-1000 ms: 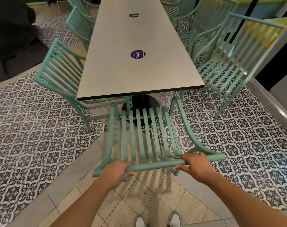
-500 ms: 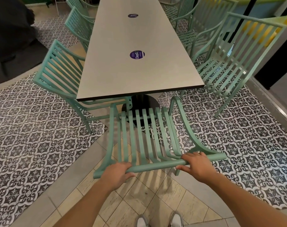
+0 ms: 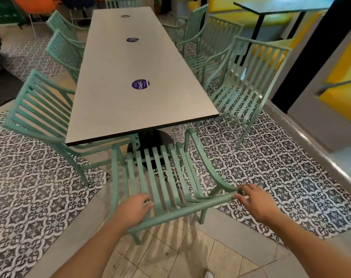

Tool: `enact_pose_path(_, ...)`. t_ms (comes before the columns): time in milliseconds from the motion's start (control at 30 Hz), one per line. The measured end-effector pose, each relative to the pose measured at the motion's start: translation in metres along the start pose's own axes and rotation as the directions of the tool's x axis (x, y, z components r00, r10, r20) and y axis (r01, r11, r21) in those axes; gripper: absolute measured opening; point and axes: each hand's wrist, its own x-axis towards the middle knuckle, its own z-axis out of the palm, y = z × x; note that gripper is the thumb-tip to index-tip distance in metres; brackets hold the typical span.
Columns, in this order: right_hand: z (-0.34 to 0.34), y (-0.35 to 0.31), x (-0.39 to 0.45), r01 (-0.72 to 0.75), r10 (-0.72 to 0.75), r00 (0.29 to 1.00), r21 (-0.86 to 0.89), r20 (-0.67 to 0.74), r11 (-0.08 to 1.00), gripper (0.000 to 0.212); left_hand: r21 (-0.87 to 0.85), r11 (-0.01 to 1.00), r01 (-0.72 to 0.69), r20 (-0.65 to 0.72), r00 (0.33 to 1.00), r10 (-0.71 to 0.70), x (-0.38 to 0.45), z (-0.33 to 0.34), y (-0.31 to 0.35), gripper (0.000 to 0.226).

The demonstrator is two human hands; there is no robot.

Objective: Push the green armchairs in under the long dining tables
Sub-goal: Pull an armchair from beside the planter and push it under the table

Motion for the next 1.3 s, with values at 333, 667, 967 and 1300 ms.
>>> enact_pose_path(333,-0.02,0.117,0.021,-0.233,0.227,0.972,0.124,0.058,0.964,0.069,0.219,0.95,-0.221,0.028,0.975,0.221,0.097,-0.005,0.156,0.038)
enact_pose_path(667,-0.092,0.292,0.104,-0.203,0.204,0.979,0.103,0.008,0.974,0.062,0.492,0.82,-0.293,0.037,0.948,0.316,0.251,-0.001,0.384,0.032)
enact_pose_path(967,-0.152,0.398,0.216,-0.167,0.168,0.985,0.042,-0.041,0.985,0.064,0.497,0.791,-0.356,0.035,0.919,0.392,0.408,0.009,0.527,0.041)
enact_pose_path(1300,-0.228,0.516,0.394,-0.168,0.173,0.984,0.086,-0.053,0.982,0.066,0.43,0.833,-0.348,0.035,0.928,0.37,0.603,-0.026,0.644,0.051)
